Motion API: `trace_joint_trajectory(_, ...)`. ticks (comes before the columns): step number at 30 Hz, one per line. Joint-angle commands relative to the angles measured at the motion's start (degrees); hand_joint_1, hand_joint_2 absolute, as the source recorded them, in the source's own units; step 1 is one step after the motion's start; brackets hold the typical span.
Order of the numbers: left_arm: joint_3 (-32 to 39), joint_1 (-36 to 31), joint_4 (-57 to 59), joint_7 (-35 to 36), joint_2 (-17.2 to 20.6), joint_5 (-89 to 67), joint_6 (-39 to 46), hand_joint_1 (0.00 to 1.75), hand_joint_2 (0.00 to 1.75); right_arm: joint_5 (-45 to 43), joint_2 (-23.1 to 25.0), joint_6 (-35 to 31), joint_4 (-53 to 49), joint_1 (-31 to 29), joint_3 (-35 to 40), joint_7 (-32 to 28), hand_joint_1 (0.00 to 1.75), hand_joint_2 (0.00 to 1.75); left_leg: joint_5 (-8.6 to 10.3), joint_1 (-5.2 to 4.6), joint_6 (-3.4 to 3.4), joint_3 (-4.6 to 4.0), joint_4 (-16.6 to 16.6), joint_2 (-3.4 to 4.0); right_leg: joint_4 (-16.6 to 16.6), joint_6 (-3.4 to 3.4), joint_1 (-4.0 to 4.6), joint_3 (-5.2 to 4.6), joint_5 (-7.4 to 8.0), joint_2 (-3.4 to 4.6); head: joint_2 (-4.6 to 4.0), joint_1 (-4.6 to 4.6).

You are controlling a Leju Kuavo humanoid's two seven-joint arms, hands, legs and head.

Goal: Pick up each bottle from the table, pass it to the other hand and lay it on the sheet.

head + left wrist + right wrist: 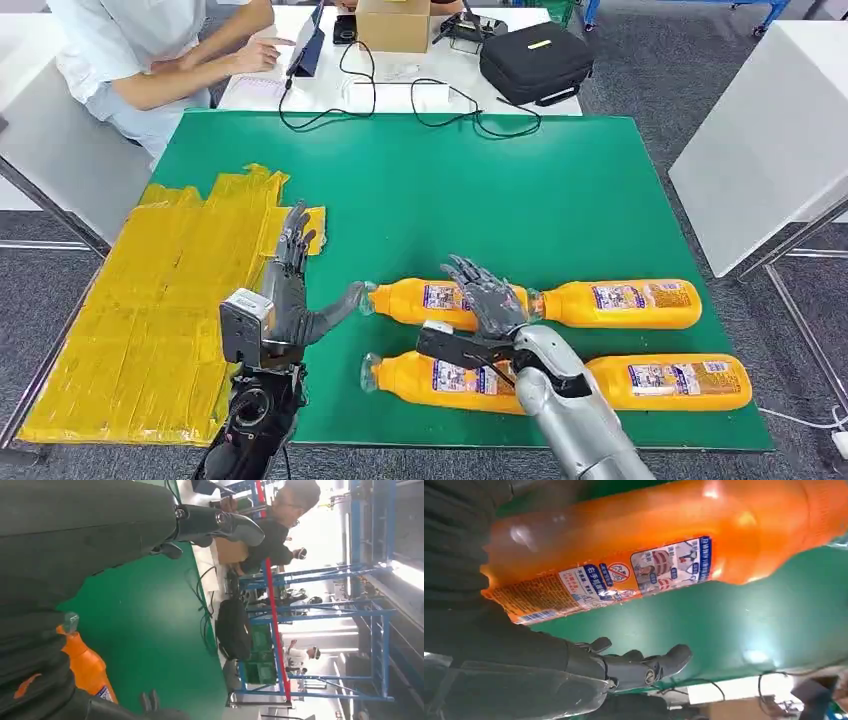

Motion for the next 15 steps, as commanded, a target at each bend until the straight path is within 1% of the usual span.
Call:
trace_joint_trajectory(1, 0.8, -0.6, 1.7, 0.4, 0.4, 0.1, -0.1, 0.00, 1.75, 2.0, 0.3, -0.5, 9.0, -4.8, 3.2, 3.1, 0.00, 1.75, -0.11, -0.05, 0.08, 0.33, -0.1, 0.13, -0.1, -0.14, 0.00, 0.30, -0.09, 0.00, 0.00, 0.00)
trace_joint_trajectory(2, 0.9, -0.5, 1.5, 0.5, 0.4, 0.1, 0.0, 0.00, 1.75, 2.8, 0.4, -0.5, 9.8, -5.3, 3.4, 4.7, 0.00, 1.75, -0.08, -0.04, 0.07, 0.25, 0.0, 0.11, 0.0, -0.12, 0.01, 0.23, -0.06, -0.01, 0.00, 0.00)
trace_joint_trajectory(3, 1.1, -0.3, 1.2, 0.8, 0.4, 0.1, 0.1, 0.00, 1.75, 4.0, 0.7, -0.2, 11.9, -6.3, 3.2, 7.6, 0.00, 1.75, -0.06, -0.04, 0.06, 0.20, -0.1, 0.13, 0.0, -0.09, 0.00, 0.16, -0.03, 0.03, 0.00, 0.00)
trace_joint_trajectory(4, 1.1, -0.2, 1.0, 0.9, 0.4, 0.1, 0.1, 0.00, 1.75, 4.5, 0.9, 0.0, 12.8, -6.7, 3.2, 8.7, 0.00, 1.75, -0.13, -0.06, 0.09, 0.38, -0.1, 0.20, 0.0, -0.15, 0.01, 0.32, -0.08, 0.06, 0.00, 0.00)
trace_joint_trajectory(5, 1.1, 0.1, 0.6, 1.2, 0.4, 0.0, 0.1, 0.00, 1.75, 4.7, 1.2, 0.9, 15.8, -8.0, 2.5, 9.8, 0.00, 1.75, -0.09, -0.05, 0.07, 0.27, -0.1, 0.17, 0.0, -0.12, 0.00, 0.23, -0.04, 0.06, 0.00, 0.00)
trace_joint_trajectory(6, 1.0, 0.1, 0.6, 1.4, 0.4, 0.0, 0.1, 0.00, 1.75, 4.5, 1.4, 1.1, 17.3, -8.5, 1.8, 10.1, 0.00, 1.75, -0.06, -0.03, 0.05, 0.19, 0.0, 0.14, 0.0, -0.10, 0.01, 0.15, -0.02, 0.05, 0.00, 0.00)
trace_joint_trajectory(8, 0.8, -0.1, 0.6, 1.5, 0.3, 0.0, 0.1, 0.00, 1.75, 4.5, 1.7, 0.8, 19.7, -9.3, 1.1, 10.6, 0.00, 1.75, -0.15, -0.08, 0.12, 0.48, -0.1, 0.23, 0.0, -0.20, 0.00, 0.43, -0.10, 0.04, 0.00, 0.00)
trace_joint_trajectory(9, 0.7, -0.2, 0.7, 1.7, 0.2, 0.0, 0.1, 0.00, 1.75, 4.7, 1.8, 1.0, 20.4, -9.5, 1.0, 11.1, 0.00, 1.75, -0.04, -0.03, 0.05, 0.15, 0.0, 0.13, 0.0, -0.08, 0.00, 0.13, -0.01, 0.04, 0.00, 0.00)
trace_joint_trajectory(10, 0.7, -0.2, 0.8, 1.9, 0.1, -0.1, 0.2, 0.00, 1.75, 5.1, 2.1, 1.0, 21.6, -9.9, 0.8, 12.2, 0.00, 1.75, -0.09, -0.05, 0.08, 0.30, 0.0, 0.15, 0.0, -0.13, 0.00, 0.27, -0.05, 0.03, 0.00, 0.00)
trace_joint_trajectory(12, 0.7, -0.3, 1.0, 2.2, -0.2, -0.2, 0.4, 0.00, 1.75, 6.2, 2.5, 0.6, 22.9, -10.5, 1.0, 13.9, 0.00, 1.75, -0.04, -0.03, 0.05, 0.21, 0.0, 0.07, 0.0, -0.10, 0.01, 0.18, -0.02, -0.01, 0.00, 0.00)
trace_joint_trajectory(13, 0.7, -0.4, 1.2, 2.3, -0.3, -0.2, 0.4, 0.00, 1.75, 6.4, 2.7, 0.7, 23.3, -10.6, 0.9, 14.2, 0.00, 1.75, -0.07, -0.05, 0.07, 0.34, -0.1, 0.08, -0.1, -0.14, 0.01, 0.29, -0.06, -0.03, 0.00, 0.00)
trace_joint_trajectory(15, 0.8, -0.5, 1.6, 2.3, -0.5, -0.3, 0.4, 0.00, 1.75, 6.9, 3.0, 1.3, 24.6, -11.1, 0.6, 15.1, 0.00, 1.75, -0.02, -0.03, 0.05, 0.23, -0.1, 0.03, -0.1, -0.08, 0.01, 0.21, -0.03, -0.06, 0.00, 0.00)
